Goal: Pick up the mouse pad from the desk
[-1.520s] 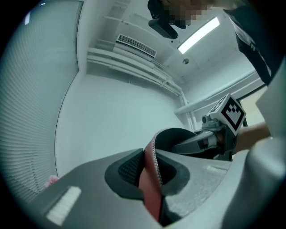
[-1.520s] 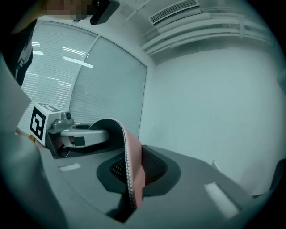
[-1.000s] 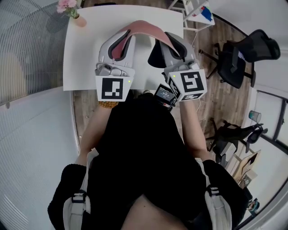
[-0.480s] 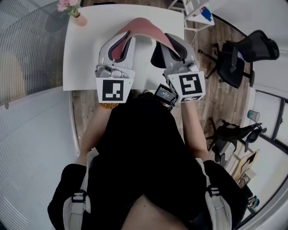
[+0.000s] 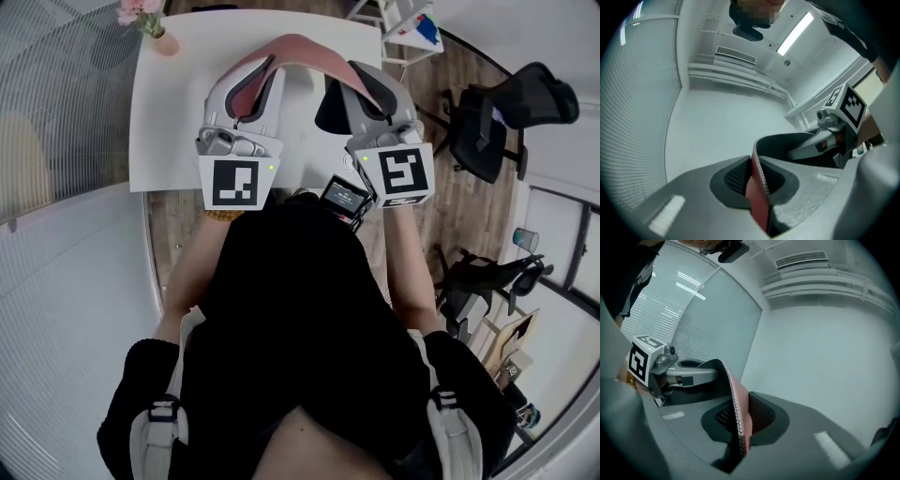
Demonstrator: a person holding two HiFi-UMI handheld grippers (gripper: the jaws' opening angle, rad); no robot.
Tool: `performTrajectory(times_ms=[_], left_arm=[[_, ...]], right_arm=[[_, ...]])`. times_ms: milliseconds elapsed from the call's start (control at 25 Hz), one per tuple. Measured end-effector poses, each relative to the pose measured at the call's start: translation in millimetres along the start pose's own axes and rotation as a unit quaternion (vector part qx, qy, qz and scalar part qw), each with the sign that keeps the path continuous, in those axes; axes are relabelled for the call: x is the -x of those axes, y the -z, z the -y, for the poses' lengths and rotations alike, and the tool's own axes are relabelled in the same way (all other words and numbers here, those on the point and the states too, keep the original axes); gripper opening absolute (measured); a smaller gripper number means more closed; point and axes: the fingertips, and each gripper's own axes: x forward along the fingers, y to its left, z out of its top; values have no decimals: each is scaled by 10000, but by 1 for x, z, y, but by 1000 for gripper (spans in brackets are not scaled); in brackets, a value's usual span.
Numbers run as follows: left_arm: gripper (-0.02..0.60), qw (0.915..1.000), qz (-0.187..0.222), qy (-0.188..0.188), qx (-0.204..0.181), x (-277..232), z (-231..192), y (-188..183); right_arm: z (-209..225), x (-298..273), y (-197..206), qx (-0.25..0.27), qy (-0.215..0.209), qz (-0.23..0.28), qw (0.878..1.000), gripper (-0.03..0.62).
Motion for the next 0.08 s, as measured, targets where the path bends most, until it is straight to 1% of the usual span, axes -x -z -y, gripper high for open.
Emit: performTrajectory(times_ms=[80], left_arm=[[23,10000,33,1,-11,-6,-2,-3]], right_arm=[[8,-2,-2,130,18,-51,9999,40]])
